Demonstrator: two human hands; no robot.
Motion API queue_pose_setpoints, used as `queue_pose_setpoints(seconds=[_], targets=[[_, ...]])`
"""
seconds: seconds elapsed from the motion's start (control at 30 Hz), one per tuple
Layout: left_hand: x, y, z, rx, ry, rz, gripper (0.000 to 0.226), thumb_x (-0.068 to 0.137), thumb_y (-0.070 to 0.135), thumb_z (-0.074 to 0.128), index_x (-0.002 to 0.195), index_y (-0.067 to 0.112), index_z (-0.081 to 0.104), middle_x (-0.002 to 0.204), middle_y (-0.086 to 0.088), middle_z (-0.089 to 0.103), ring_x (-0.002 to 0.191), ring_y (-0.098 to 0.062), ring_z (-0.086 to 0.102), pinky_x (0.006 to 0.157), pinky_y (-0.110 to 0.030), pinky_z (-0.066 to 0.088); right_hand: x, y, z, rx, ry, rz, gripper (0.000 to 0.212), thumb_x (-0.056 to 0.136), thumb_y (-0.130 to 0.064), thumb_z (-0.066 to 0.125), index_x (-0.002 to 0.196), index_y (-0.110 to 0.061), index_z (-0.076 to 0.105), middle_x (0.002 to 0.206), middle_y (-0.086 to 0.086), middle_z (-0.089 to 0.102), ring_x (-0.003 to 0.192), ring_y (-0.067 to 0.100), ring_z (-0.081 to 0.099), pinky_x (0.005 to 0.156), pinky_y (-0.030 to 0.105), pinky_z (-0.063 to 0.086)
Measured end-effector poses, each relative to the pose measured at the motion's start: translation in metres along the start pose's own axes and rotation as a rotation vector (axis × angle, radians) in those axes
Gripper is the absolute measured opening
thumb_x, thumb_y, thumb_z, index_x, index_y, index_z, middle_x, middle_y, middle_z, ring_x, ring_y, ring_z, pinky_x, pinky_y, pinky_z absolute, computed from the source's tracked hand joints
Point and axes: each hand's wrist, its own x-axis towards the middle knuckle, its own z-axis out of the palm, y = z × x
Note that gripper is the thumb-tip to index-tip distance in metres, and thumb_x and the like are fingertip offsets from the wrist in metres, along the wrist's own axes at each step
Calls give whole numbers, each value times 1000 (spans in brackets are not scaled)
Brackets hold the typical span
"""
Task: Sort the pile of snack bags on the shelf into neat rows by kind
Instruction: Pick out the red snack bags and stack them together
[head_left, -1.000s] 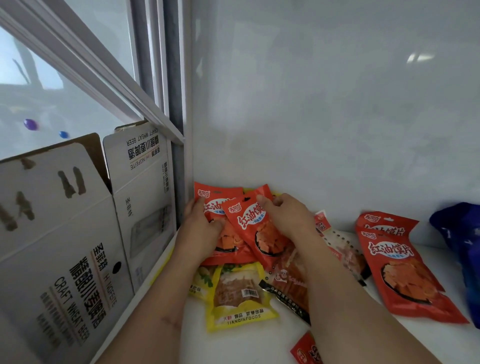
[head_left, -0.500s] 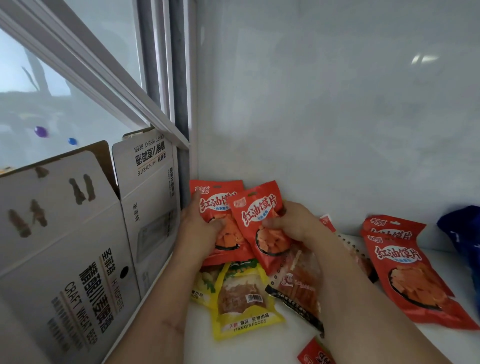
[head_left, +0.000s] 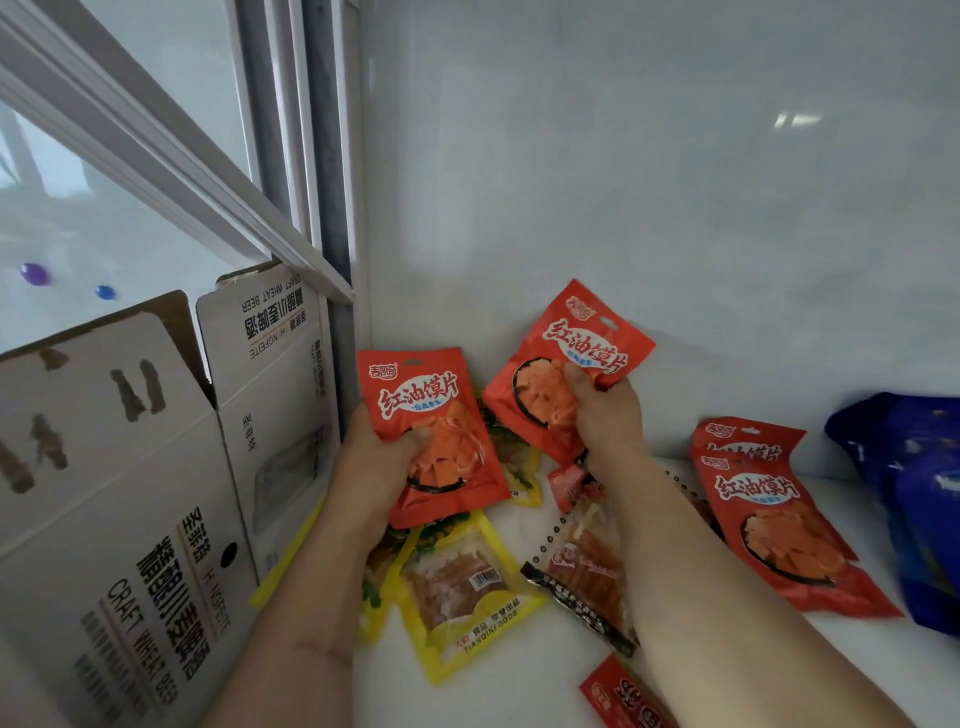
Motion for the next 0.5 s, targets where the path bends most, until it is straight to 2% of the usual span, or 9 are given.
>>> queue_pose_setpoints(seconds=[0.07,0.17,0.23,0.37,0.5], targets=[[-1,3,1,-54,-30,-15,42,89,7,73,122,28,58,112,1,74,100,-20,72,87,-42,58,2,-5,-5,97,21,98,32,89,-38,71,115,-21,65,108,-2,73,95,18,70,86,39,58],[-5,10,1,-89,-133,-66,40,87,11,76,120,27,61,110,0,76,99,-24,74,88,-48,58,1,-21,-11,290,-63,274,23,88,-26,74,108,-15,67,95,2,75,81,18,73,63,33,59],[-12,17,2,-98,-227,-73,41,88,13,75,124,24,61,110,-2,77,99,-26,74,89,-48,58,-3,-31,-14,342,-150,354,22,88,-13,73,109,-13,67,98,6,76,84,22,73,65,39,60],[-26,26,6,-104,-317,-63,34,87,16,75,119,21,64,109,-4,77,96,-25,75,86,-43,58,-7,-39,-29,270,-222,253,24,88,-6,71,112,-11,68,103,8,76,93,26,73,76,43,60],[-40,31,13,-83,-321,-40,39,84,24,78,120,24,63,110,0,77,96,-23,75,86,-44,59,-19,-43,-57,256,-182,160,34,87,-12,73,120,-11,63,106,5,76,88,20,75,63,31,59]])
